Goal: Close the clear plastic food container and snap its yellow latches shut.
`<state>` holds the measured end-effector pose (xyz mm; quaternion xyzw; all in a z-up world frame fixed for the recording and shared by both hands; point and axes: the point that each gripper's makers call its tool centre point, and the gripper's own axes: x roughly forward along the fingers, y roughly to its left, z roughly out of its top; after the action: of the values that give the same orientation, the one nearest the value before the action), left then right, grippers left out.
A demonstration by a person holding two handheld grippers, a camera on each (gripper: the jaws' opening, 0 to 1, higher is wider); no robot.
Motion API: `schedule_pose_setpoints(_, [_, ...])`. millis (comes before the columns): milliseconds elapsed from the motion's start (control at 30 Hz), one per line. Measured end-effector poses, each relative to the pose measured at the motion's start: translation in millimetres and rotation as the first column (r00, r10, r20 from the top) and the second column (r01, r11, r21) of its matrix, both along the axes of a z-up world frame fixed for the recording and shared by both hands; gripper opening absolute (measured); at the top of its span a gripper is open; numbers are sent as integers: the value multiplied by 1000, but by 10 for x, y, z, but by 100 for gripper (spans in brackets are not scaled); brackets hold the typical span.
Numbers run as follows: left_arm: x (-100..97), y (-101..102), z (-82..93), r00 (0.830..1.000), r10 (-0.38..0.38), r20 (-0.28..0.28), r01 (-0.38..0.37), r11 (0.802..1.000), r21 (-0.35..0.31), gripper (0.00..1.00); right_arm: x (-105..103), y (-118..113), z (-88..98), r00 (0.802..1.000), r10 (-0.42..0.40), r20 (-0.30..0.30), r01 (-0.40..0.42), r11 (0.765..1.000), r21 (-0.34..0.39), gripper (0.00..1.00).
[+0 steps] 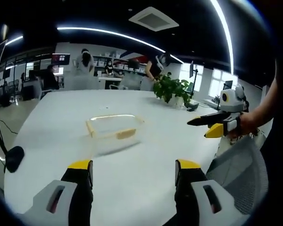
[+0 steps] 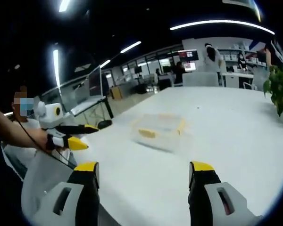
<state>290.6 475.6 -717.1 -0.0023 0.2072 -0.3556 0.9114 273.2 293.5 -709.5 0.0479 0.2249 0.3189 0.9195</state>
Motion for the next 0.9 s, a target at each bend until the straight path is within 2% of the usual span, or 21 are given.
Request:
schedule_pose_setpoints(200, [-73, 24, -9, 1000, 9, -7, -9, 1000, -2, 69, -65, -50, 40, 1000, -18, -14, 19, 999, 34, 78])
schedule_pose_setpoints(400, [-146, 29, 1, 1000, 25, -7, -25, 1000, -5, 67, -135, -74, 38, 1000, -13, -10, 13, 1000, 23, 78])
schedule_pose_setpoints(700, [-237, 37, -11, 999, 32, -19, -33, 999, -9, 65, -251, -43, 134, 999, 31, 36, -30, 999, -11, 77])
schedule_pose_setpoints(800, [-276, 34, -5, 999, 35, -19, -35, 999, -14, 66, -294, -44, 112, 998, 49, 43, -48, 998, -31, 77])
schedule_pose_setpoints(900, [-299, 9, -17, 999, 31, -9, -31, 999, -6, 66, -306, -64, 146, 997, 37, 63, -36, 999, -19, 77])
